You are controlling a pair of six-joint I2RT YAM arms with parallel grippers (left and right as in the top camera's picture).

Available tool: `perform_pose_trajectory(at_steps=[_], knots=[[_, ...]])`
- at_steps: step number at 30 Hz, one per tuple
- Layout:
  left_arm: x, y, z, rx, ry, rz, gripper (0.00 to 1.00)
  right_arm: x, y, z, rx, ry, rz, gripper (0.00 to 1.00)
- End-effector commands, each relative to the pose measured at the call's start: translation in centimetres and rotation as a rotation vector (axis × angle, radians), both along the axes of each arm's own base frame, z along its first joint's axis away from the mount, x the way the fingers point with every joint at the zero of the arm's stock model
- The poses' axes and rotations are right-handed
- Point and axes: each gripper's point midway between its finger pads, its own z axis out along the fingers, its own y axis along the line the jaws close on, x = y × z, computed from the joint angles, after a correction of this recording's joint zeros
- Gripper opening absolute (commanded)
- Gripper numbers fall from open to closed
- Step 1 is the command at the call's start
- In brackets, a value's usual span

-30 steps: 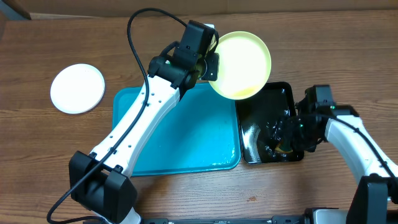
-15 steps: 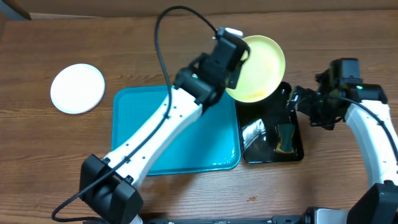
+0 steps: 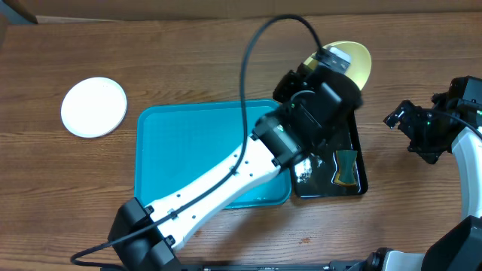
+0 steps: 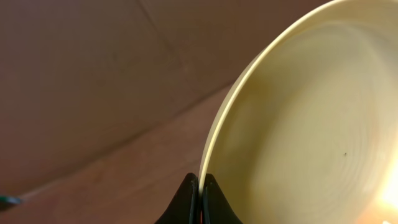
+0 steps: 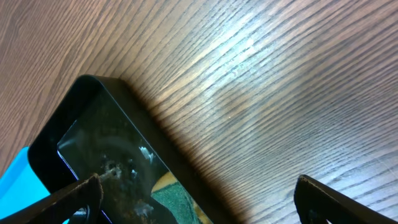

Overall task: Clean dirty plates on tray and stack at the side
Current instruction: 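Lift the yellow plate with the left gripper and tilt it over the black tray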

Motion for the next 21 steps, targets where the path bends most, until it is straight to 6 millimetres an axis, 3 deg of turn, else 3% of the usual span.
perform_pose_trajectory(at_steps=[1, 5, 21], knots=[[-0.8, 0.2, 2.5, 0.141, -0.106, 0.054, 0.04, 0.6, -0.3, 1.1, -0.014, -0.034, -0.008, 1.00], [-2.1, 0.0, 3.6, 0.173, -0.162, 0.098, 0.04, 0.6, -0.4, 1.1, -0.015, -0.034, -0.008, 1.00], [-2.1, -0.2, 4.3, 0.116, -0.184, 0.117, 0.04, 0.6, -0.3, 1.1, -0.015, -0.034, -0.008, 1.00]])
